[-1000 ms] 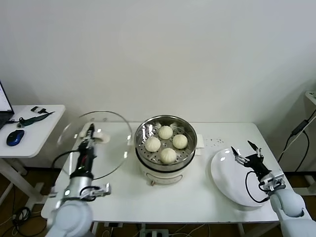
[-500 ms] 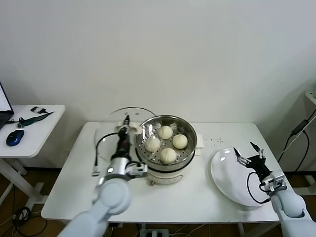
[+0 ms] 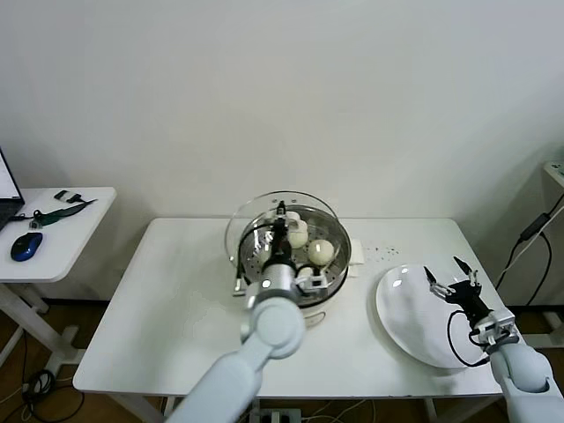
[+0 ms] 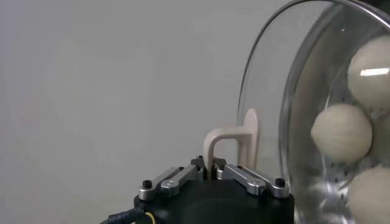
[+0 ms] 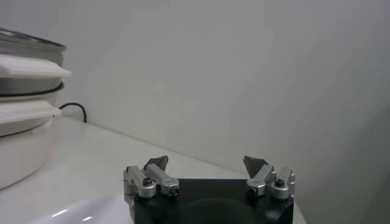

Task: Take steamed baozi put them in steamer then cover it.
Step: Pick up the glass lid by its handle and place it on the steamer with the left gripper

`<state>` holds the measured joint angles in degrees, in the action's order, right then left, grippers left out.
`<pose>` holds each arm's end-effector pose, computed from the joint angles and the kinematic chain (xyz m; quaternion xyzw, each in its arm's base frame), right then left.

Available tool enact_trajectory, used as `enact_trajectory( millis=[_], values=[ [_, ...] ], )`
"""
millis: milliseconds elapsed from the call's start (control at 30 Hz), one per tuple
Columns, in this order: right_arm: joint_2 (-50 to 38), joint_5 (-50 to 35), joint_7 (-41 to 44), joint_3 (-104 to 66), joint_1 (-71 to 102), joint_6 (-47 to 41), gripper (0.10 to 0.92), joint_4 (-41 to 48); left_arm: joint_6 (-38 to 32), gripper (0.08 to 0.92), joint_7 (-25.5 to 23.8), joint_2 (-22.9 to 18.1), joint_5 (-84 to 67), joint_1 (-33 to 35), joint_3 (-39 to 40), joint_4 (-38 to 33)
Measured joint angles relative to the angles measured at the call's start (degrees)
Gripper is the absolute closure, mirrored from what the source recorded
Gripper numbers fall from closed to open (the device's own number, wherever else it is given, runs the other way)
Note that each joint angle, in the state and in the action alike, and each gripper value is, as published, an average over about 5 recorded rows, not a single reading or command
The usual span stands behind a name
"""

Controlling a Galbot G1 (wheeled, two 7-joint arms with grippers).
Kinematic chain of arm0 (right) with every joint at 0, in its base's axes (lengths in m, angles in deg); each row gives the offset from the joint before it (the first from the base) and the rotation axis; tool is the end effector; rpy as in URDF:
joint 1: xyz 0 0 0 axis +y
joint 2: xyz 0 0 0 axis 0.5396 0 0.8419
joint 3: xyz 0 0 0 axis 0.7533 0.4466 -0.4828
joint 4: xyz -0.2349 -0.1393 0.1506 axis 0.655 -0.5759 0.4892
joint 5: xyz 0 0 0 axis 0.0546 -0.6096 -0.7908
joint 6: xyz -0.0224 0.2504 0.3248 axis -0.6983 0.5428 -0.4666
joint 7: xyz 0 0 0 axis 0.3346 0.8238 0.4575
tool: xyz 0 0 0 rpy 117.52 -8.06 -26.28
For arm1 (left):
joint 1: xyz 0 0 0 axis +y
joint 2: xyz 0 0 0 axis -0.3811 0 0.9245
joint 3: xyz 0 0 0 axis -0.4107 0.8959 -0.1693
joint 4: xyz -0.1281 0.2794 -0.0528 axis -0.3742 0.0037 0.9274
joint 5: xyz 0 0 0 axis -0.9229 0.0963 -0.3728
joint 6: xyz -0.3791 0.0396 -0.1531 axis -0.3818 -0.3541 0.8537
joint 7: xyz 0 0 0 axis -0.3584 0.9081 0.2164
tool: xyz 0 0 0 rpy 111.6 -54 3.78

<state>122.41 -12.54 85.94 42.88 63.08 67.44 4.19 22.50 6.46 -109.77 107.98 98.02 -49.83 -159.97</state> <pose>0.3634 -0.2501 -0.3582 0.0767 -0.9867 0.1273 0.0655 0.3590 -0.2340 -0.1722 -0.0036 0.7292 0.6842 0.0066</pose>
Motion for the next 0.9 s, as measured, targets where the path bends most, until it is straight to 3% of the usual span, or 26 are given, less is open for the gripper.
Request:
enact_trajectory(
  millis=[333, 900],
  values=[
    [0.62, 0.87, 0.21, -0.66, 0.03, 0.44, 0.203, 0.79, -0.03, 0.848, -0.98, -5.42, 3.76, -0.29, 0.61, 5.21],
    [1.35, 2.21, 0.42, -0.94, -0.39, 1.04, 0.203, 2.02, -0.05, 0.848, -2.18, -7.07, 5.52, -1.1, 0.29, 9.98]
  ],
)
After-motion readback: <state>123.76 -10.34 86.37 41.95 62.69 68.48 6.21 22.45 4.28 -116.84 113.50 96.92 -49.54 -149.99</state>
